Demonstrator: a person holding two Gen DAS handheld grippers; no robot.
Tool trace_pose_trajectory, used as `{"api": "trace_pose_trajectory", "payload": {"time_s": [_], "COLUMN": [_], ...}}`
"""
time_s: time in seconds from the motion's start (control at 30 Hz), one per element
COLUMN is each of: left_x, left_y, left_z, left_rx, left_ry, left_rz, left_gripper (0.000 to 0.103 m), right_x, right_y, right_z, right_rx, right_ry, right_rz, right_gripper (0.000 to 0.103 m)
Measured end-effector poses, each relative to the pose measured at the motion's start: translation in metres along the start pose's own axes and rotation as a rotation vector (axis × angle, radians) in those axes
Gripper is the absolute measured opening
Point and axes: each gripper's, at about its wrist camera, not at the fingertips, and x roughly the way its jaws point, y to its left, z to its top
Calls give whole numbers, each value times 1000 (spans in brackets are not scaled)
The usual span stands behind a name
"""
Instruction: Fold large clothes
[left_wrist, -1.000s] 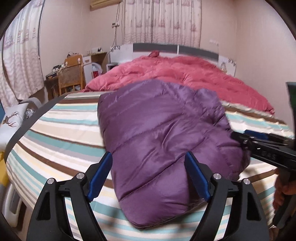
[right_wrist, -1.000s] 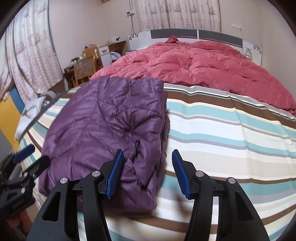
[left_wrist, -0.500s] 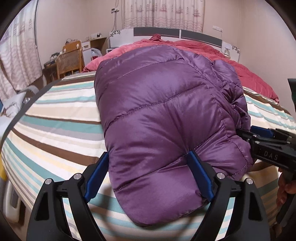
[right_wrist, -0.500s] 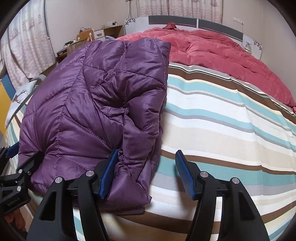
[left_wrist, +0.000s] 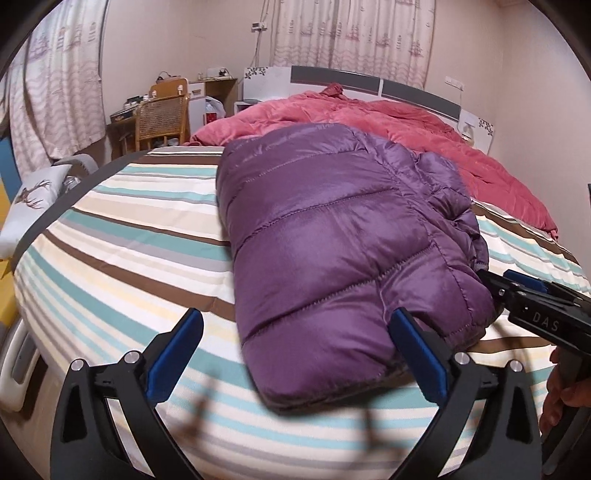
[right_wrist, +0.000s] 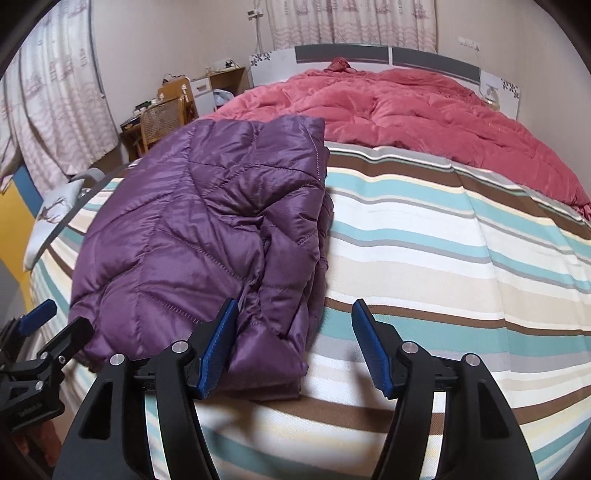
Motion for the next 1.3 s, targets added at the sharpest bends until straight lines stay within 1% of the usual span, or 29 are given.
{"api": "trace_pose_trajectory", "payload": {"time_s": [0.07, 0.33, 0.4, 0.43, 0.57, 0.67, 0.8, 1.0, 1.17, 1.3], "left_x": [-7, -30, -36, -39, -53, -61, -75, -85, -90, -91], "left_y": [0, -1, 1, 3, 9, 12, 9, 2, -3, -6], "left_z": [-4, -15, -19, -20, -28, -32, -40, -44, -44, -46], "left_rx": [-4, -39, -52, -59, -91, -97, -89, -73, -57, -52], "left_ry": [-11, -24, -25, -24, -26, -32, -70, -90, -113, -115], "left_rz": [4, 40, 47, 50, 109, 139, 200, 215, 207, 204], "left_gripper": [101, 101, 101, 101, 101, 101, 101, 101, 101, 101], "right_x": [-7, -34, -40, -42, -56, -65, -76, -92, -94, -94], "right_y": [2, 3, 4, 3, 7, 8, 11, 13, 14, 15], "right_z": [-3, -20, -26, -27, -38, -44, -52, -59, -58, -60], "right_rx": [-6, -30, -32, -34, -55, -65, -78, -76, -78, -80], "right_ry": [-13, -36, -35, -37, -50, -61, -81, -136, -141, -142], "right_rz": [1, 34, 48, 50, 62, 74, 82, 83, 82, 83], "right_gripper": [74, 75, 78, 81, 81, 81, 81, 81, 81, 81]}}
